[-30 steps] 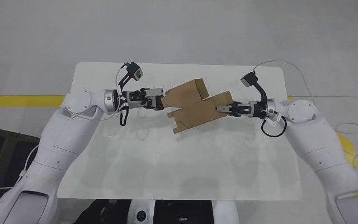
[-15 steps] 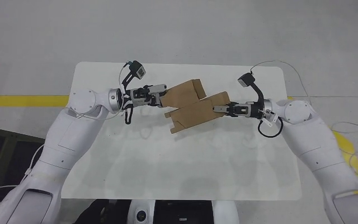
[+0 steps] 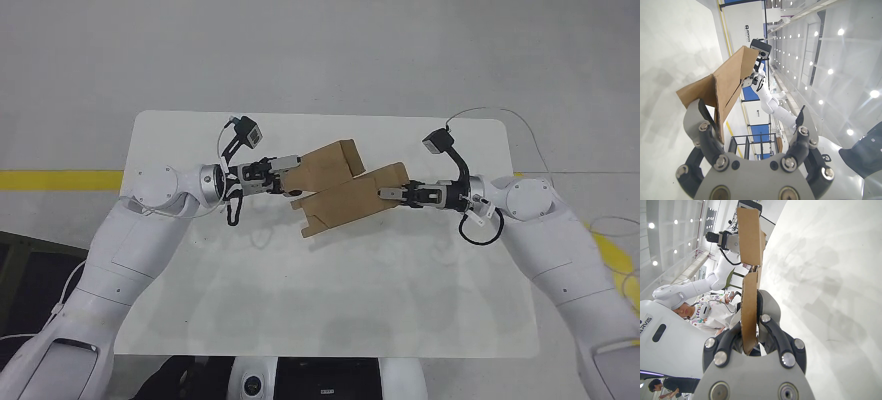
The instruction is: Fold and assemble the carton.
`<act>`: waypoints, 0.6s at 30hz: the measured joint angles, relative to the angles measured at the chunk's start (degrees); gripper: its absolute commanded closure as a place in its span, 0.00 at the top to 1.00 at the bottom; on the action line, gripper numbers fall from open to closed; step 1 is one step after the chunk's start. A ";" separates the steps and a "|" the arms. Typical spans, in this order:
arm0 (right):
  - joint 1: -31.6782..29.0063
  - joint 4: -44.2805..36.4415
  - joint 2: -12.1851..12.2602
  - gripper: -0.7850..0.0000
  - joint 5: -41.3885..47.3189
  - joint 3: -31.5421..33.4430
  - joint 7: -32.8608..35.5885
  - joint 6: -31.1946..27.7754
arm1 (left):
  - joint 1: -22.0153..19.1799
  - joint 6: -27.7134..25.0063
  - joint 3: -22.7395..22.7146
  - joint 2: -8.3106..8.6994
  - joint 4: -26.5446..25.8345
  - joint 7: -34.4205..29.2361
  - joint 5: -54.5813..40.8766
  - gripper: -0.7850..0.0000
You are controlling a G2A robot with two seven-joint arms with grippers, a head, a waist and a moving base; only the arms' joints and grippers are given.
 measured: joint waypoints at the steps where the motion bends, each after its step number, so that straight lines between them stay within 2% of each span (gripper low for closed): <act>1: 0.00 0.04 -0.04 0.00 0.02 -0.01 0.01 0.02 | 0.13 0.00 -0.18 -0.01 0.04 0.04 0.08 0.82; 13: 0.00 0.15 -0.21 0.00 -0.65 0.24 0.10 0.10 | 0.38 2.74 -0.76 -0.02 0.56 -2.28 2.79 0.71; 14: -0.01 0.14 -0.21 0.00 -0.70 0.28 0.12 0.12 | 0.36 2.90 -0.69 -0.04 0.63 -2.43 3.04 0.67; 15: -0.03 0.13 -0.22 0.00 -0.73 0.31 0.14 0.14 | 0.34 2.98 -0.65 -0.08 0.70 -2.47 3.19 0.54; 18: -0.09 0.07 -0.24 0.00 -0.76 0.43 0.19 0.19 | 0.27 3.04 -0.62 -0.20 0.89 -2.44 3.55 0.42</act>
